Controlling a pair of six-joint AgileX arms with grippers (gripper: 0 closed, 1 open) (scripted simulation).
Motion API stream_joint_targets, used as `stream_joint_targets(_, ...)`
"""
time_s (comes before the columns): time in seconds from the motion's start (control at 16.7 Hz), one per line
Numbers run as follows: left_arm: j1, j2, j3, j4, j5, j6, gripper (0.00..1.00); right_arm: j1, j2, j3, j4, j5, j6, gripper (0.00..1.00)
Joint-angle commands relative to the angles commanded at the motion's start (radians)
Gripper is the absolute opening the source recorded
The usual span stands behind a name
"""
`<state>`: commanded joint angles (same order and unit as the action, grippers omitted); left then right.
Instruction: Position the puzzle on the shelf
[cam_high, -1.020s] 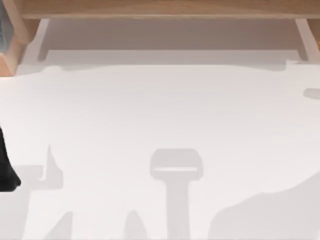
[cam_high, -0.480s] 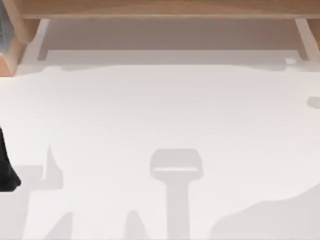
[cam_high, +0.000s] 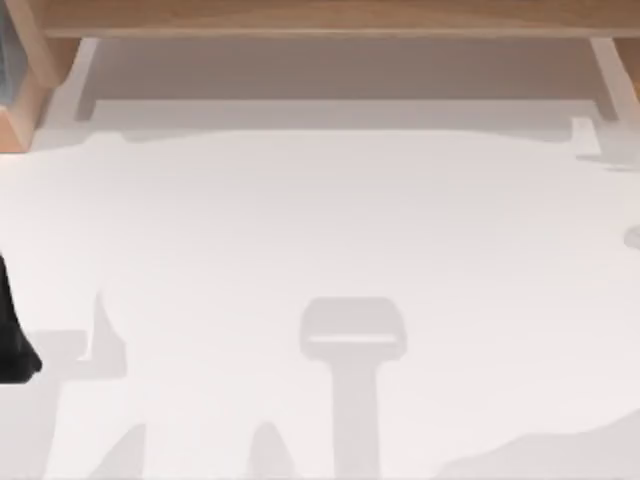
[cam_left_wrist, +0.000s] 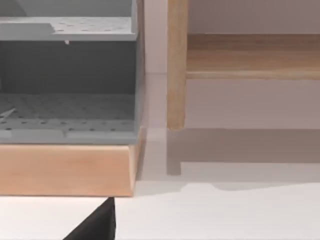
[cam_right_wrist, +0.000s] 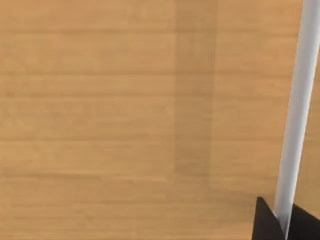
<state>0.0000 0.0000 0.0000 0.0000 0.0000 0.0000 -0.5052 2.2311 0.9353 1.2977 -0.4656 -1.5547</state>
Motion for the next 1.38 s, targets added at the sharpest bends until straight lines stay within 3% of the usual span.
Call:
stream_joint_targets(0.6, 0.000, 0.000, 0.000, 0.000, 0.000, 0.000, 1.00, -0.078, -0.089, -0.231, 0.135, -0.079, 0.001, 0.00)
stream_joint_targets(0.96, 0.000, 0.000, 0.000, 0.000, 0.000, 0.000, 1.00, -0.090, -0.101, -0.253, 0.154, -0.094, 0.002, 0.00)
stream_joint_targets(1.38, 0.000, 0.000, 0.000, 0.000, 0.000, 0.000, 1.00, -0.196, -0.167, -0.442, 0.275, -0.202, 0.004, 0.00)
